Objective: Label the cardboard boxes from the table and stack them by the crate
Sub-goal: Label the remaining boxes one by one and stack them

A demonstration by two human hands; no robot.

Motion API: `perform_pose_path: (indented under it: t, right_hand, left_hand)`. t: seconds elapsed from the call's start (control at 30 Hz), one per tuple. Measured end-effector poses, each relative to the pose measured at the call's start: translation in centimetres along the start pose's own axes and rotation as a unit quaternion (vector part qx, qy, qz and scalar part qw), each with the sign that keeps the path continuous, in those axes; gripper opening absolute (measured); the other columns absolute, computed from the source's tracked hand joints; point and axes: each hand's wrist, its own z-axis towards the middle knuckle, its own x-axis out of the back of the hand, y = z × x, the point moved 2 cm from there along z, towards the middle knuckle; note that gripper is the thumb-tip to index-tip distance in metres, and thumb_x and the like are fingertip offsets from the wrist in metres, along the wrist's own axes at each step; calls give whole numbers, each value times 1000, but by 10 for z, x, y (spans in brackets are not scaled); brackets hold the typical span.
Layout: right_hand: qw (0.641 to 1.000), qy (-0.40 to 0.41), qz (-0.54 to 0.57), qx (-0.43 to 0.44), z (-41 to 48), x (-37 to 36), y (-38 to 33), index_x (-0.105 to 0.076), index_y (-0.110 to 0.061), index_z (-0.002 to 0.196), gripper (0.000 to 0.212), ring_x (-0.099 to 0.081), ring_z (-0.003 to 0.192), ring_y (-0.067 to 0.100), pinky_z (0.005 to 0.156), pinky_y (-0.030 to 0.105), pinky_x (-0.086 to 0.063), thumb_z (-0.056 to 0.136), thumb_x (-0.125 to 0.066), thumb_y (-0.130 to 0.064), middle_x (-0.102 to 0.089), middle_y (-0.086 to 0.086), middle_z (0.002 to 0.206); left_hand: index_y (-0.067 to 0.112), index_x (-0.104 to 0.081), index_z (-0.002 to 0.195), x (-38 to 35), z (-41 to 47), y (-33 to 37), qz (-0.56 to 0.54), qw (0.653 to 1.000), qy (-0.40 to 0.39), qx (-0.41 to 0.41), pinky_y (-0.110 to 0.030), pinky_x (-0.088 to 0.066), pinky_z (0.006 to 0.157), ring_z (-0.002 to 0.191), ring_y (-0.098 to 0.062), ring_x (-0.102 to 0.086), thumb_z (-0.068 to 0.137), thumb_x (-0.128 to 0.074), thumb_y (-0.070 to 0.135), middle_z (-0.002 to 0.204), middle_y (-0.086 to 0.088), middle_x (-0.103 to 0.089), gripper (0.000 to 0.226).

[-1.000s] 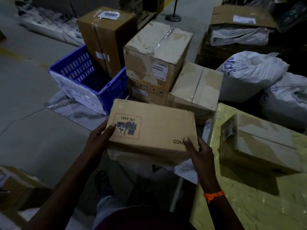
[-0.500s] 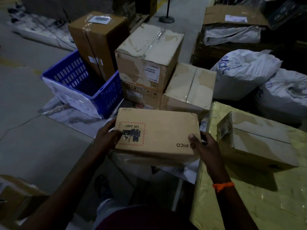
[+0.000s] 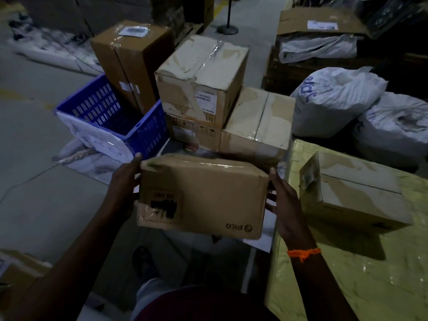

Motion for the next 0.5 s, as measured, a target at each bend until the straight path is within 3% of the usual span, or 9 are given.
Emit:
perform_pose_path:
  t: [0.07, 0.17, 0.3, 0.4, 0.5]
  right_hand:
    - [1000, 10, 0, -14, -9, -1, 7, -72, -23, 112, 36, -72, 101, 15, 83, 35, -56, 99, -58, -53, -77, -1, 109]
    - [1000, 25, -6, -8, -16, -3, 18, -75, -16, 107, 27, -73, 98, 20, 73, 28, -58, 98, -66, -39, -78, 4, 102]
    - [1000, 23, -5, -8, -18, 5, 27, -75, -19, 107, 12, -74, 89, 15, 62, 19, -57, 98, -68, -21, -78, -1, 96]
    - [1000, 18, -23, -2, -21, 14, 34, -75, -26, 107, 16, -75, 85, 10, 65, 23, -59, 98, -67, -14, -79, -6, 96]
    - [998, 35, -61, 3, -23, 27, 50, -75, -29, 105, 18, -74, 94, 17, 81, 38, -60, 97, -68, -14, -78, -3, 101]
  left_hand:
    - [30, -63, 125, 6, -2, -9, 18, 1000, 10, 7, -46, -53, 88, 114, -20, -61, 97, -55, 58, 129, 0, -64, 41]
    - [32, -67, 115, 10, -6, -21, 46, 999, -1, 7, -55, -51, 95, 112, -22, -59, 98, -60, 43, 125, 0, -62, 21]
    - [27, -69, 113, 12, -10, -33, 31, 999, 4, 44, -46, -51, 86, 110, -27, -58, 96, -63, 26, 120, -7, -62, 17]
    - [24, -68, 111, 10, -16, -47, 14, 998, -1, 68, -38, -48, 75, 105, -28, -58, 96, -61, 19, 115, -9, -61, 17]
    - [19, -65, 110, 5, -26, -65, -2, 996, 14, 94, -34, -47, 69, 98, -23, -60, 95, -59, 8, 108, -7, -63, 19]
